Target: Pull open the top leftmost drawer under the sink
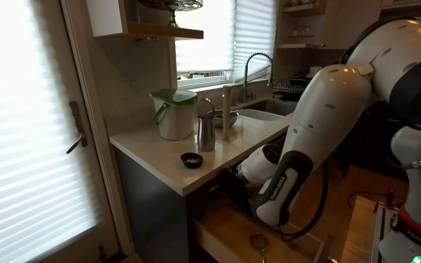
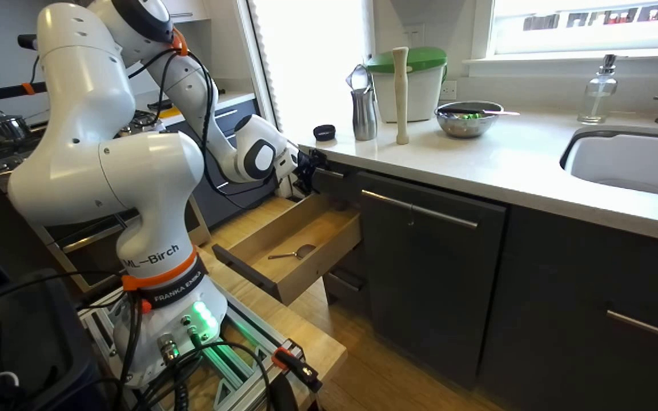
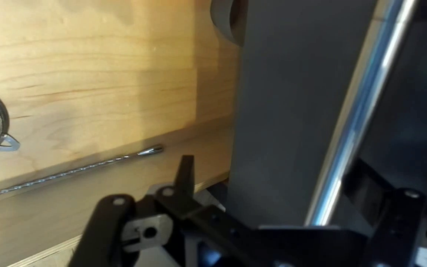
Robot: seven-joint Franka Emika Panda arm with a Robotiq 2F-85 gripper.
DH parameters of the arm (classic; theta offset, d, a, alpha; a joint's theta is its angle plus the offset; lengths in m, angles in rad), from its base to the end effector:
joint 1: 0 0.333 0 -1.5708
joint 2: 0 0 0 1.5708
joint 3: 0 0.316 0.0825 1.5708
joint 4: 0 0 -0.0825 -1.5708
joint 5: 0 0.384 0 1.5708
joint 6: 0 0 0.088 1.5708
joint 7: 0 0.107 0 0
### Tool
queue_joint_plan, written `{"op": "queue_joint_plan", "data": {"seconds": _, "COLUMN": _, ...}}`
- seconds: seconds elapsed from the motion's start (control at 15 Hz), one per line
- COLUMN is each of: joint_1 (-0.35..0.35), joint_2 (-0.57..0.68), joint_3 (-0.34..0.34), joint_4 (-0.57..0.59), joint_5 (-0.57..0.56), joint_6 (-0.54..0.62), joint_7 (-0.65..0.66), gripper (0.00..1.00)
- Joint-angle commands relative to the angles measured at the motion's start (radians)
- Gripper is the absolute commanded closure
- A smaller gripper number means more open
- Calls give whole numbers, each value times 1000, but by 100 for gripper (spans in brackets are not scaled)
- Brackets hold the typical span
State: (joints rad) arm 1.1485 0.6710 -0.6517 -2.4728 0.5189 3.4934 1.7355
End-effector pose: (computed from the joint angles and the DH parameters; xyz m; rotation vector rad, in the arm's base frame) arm 0.4631 0.1606 0.1620 -1.8996 1.8996 -0.8495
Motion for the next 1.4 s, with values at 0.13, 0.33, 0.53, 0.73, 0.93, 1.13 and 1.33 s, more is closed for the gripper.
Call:
{"op": "queue_joint_plan", "data": {"seconds": 0.13, "joint_1": 144, "joint_2": -44, "joint_3": -110, "joint_4": -70, "joint_5": 37, "joint_6": -145, "joint_7": -83, "gripper": 0}}
{"op": "queue_joint_plan", "data": {"seconds": 0.33, "joint_1": 253, "joint_2": -92, "joint_3": -200, "joint_4": -115, "joint_5": 12, "joint_6": -236, "joint_7": -123, "gripper": 0}}
{"op": "queue_joint_plan", "data": {"seconds": 0.53, "joint_1": 340, "joint_2": -124, "joint_3": -246, "joint_4": -163, "joint_5": 3, "joint_6": -369, "joint_7": -121, "gripper": 0}}
{"op": "queue_joint_plan", "data": {"seconds": 0.73, "joint_1": 450, "joint_2": -96, "joint_3": -288, "joint_4": -198, "joint_5": 44, "joint_6": -322, "joint_7": -47, "gripper": 0}}
{"op": "queue_joint_plan", "data": {"seconds": 0.93, "joint_1": 547, "joint_2": -112, "joint_3": -343, "joint_4": -237, "joint_5": 81, "joint_6": -162, "joint_7": -4, "gripper": 0}}
{"op": "queue_joint_plan", "data": {"seconds": 1.13, "joint_1": 515, "joint_2": -113, "joint_3": -319, "joint_4": -221, "joint_5": 103, "joint_6": -57, "joint_7": 42, "gripper": 0}}
{"op": "queue_joint_plan", "data": {"seconds": 1.33, "joint_1": 369, "joint_2": -134, "joint_3": -216, "joint_4": -182, "joint_5": 182, "joint_6": -19, "joint_7": -6, "gripper": 0}}
